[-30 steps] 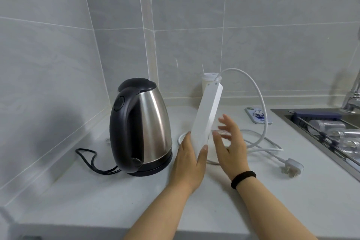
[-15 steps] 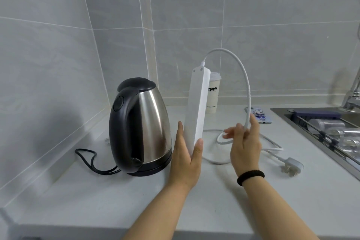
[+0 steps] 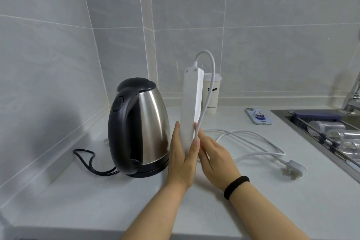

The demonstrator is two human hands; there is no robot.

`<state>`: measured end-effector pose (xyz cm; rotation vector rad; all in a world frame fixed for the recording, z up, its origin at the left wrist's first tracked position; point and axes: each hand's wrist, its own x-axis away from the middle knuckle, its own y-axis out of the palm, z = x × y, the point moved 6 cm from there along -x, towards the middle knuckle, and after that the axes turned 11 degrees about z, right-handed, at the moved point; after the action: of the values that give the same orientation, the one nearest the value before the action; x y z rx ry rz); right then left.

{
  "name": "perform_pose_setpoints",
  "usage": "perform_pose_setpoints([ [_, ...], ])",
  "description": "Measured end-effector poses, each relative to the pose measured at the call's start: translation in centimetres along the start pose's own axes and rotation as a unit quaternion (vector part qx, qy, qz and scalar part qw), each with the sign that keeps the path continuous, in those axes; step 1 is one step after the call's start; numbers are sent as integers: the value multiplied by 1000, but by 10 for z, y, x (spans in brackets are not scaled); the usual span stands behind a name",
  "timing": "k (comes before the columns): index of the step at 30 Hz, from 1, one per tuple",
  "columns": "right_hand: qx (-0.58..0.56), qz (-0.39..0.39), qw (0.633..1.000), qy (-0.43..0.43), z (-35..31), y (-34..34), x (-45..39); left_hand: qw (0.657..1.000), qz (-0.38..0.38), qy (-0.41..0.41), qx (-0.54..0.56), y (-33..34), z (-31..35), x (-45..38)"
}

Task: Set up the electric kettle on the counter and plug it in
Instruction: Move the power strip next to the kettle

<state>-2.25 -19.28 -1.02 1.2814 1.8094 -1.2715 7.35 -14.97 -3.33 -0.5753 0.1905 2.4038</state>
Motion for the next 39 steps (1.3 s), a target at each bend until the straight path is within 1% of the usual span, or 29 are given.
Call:
perform_pose_setpoints([
  [3,31,-9,999,-25,-6,3,-1,999,4,-5,35,-1,-1,-2],
  [8,86,-82,991,-65,-16,18,4,998,11,-15,65,-2,2,-2],
  [12,76,-70,992,-75,-17,11,10,997,11,-33,66,-2,1,-3],
  [14,58,-68,995,-36,-12,7,13,996,4,-38,77,-1,2,-3],
  [16,9,-56,997,48,-2,3,15,996,5,-38,81,-1,2,-3],
  [17,-24,-30,995,94,4,0,14,996,7,-38,79,-2,1,-4],
  [19,-39,63,985,158,18,-13,10,997,13,-38,71,-1,0,-6],
  [22,20,196,951,239,41,-44,6,995,38,-43,77,-2,-6,-7],
  [24,49,255,923,284,55,-64,7,995,51,-48,77,-3,-10,-8],
  [25,60,269,912,304,62,-71,8,994,58,-50,80,-4,-9,-8],
  [28,86,271,886,365,80,-82,15,991,66,-65,94,-5,-7,-10],
  [30,97,259,880,386,85,-84,17,992,60,-67,94,-5,-6,-10],
  [33,104,189,880,422,91,-71,20,993,38,-67,90,-5,-5,-10],
  [35,84,155,876,449,94,-61,23,992,25,-69,101,-3,-4,-10],
  [37,75,162,868,463,95,-62,24,992,7,-69,104,-1,-1,-9],
  [39,94,205,852,472,95,-77,23,990,-12,-76,120,0,2,-9],
])
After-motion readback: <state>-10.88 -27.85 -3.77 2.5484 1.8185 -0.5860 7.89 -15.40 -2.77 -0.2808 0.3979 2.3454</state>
